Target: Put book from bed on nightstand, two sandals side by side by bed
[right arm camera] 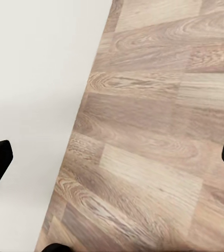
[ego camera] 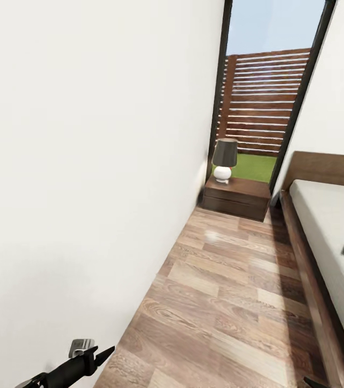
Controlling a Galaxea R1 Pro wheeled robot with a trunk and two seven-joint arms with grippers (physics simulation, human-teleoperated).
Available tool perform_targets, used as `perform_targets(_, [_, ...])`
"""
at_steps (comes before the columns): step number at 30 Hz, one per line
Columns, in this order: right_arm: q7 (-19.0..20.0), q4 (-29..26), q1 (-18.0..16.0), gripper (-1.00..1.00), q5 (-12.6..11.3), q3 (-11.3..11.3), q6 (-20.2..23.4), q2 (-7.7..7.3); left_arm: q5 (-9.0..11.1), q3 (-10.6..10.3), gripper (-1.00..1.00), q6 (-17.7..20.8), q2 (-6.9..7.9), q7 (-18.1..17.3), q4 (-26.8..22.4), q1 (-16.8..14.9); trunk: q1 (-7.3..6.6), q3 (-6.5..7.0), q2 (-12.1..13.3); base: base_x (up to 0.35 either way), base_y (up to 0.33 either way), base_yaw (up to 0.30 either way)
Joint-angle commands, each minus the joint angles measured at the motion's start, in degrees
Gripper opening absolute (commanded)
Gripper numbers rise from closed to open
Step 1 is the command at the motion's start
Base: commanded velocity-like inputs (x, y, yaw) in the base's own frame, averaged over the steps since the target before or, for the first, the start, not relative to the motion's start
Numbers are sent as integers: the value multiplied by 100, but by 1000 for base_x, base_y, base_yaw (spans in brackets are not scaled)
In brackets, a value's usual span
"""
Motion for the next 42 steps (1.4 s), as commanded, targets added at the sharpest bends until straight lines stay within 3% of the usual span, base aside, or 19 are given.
perform_targets(1, [14,6,-7,100,45,-45,-16,0,18,10,100,9,0,-27,3,-2,-1,-8,-2,0,0,-260])
perform_targets(42, [11,6,-8,100,45,-41,-16,0,18,10,100,10,0,-34,2,-2,-1,-117,-2,0,0,-242])
